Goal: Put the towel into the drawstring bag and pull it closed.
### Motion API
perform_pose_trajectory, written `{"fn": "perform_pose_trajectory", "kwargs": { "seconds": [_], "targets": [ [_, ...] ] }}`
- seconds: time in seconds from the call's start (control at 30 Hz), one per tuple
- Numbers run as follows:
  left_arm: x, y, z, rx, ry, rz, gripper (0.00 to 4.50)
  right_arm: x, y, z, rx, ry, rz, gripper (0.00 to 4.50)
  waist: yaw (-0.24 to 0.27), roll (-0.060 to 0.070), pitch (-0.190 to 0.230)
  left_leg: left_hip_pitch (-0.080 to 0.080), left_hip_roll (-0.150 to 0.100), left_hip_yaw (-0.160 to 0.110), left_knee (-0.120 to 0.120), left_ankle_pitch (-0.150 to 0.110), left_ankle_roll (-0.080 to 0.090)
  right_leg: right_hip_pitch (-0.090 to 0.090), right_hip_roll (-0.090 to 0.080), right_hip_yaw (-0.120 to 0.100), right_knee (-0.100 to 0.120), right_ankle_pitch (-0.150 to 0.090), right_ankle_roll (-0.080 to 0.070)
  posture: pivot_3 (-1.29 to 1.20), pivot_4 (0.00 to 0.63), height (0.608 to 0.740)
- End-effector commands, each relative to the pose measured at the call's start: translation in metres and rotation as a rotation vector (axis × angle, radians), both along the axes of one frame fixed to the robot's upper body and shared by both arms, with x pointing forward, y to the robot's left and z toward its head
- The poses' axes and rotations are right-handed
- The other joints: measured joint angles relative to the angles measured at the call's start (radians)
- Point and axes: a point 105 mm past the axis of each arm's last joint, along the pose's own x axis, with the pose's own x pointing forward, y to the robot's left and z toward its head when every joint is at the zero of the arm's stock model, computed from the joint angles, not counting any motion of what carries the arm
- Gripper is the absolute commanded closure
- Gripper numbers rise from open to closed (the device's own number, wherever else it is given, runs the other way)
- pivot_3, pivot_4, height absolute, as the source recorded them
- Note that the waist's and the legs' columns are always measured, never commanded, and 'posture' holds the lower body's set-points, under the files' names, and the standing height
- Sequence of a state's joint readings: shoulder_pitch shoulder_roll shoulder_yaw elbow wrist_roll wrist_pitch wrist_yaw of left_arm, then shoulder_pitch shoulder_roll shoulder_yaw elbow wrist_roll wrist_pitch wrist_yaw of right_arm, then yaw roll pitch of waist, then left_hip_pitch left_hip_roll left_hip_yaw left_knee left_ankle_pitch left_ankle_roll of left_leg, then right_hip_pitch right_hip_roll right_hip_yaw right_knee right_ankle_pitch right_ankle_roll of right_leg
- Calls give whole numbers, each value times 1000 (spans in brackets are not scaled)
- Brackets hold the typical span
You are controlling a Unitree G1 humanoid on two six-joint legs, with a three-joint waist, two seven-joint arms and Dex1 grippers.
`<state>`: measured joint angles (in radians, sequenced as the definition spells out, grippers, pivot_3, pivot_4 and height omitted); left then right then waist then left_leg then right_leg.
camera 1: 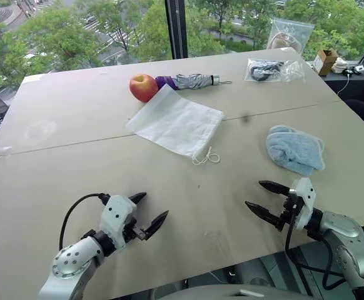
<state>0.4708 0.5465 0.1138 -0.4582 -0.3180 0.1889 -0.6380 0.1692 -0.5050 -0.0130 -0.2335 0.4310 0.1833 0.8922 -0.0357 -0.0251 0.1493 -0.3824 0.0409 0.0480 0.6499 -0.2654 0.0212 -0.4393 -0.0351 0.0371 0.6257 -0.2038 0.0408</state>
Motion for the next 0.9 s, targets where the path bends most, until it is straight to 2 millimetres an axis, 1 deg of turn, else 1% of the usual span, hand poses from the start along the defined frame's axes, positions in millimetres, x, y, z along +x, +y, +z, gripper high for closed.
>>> {"fn": "perform_pose_trajectory", "kwargs": {
  "seconds": [0.03,0.1,0.23,0.37,0.57,0.73,0.83,0.9],
  "targets": [
    [-8,-10,-5,-9,27,-43,0,-2,-7,10,-36,-134,-21,54,1,0,0,0,0,0,0,0,0,0,0,0,0,0,0,0,150,740],
    [-8,-15,-2,-37,21,-43,0,1,-10,10,-59,-197,-60,54,6,0,0,-1,-2,0,0,-1,2,0,0,0,0,0,0,0,150,740],
    [-6,-18,1,-50,7,-46,0,5,-14,8,-56,-233,-84,54,13,-1,0,-1,-2,0,-1,-2,3,0,0,-1,0,0,0,0,150,740],
    [-5,-19,2,-39,0,-56,0,6,-16,7,-50,-247,-90,54,20,-1,0,-1,-2,1,0,-2,3,0,1,0,0,0,0,0,150,740],
    [-2,-21,8,-52,-18,-68,0,10,-16,10,-21,-259,-102,54,22,-1,0,-1,-2,1,2,-2,3,1,1,0,1,0,0,0,150,740],
    [2,-29,15,-82,-35,-96,0,12,-16,14,-1,-269,-103,54,24,-1,0,-1,-2,1,2,-2,3,1,1,0,1,0,0,0,150,740],
    [7,-28,18,-90,-43,-96,0,12,-14,16,8,-274,-103,54,24,-1,0,-1,-2,2,2,-2,3,1,1,0,1,0,0,0,150,740],
    [15,-25,21,-89,-58,-82,0,12,-14,18,14,-278,-105,54,24,-1,0,-1,-2,2,2,-2,3,1,1,-1,1,0,0,0,150,740]
  ]
}}
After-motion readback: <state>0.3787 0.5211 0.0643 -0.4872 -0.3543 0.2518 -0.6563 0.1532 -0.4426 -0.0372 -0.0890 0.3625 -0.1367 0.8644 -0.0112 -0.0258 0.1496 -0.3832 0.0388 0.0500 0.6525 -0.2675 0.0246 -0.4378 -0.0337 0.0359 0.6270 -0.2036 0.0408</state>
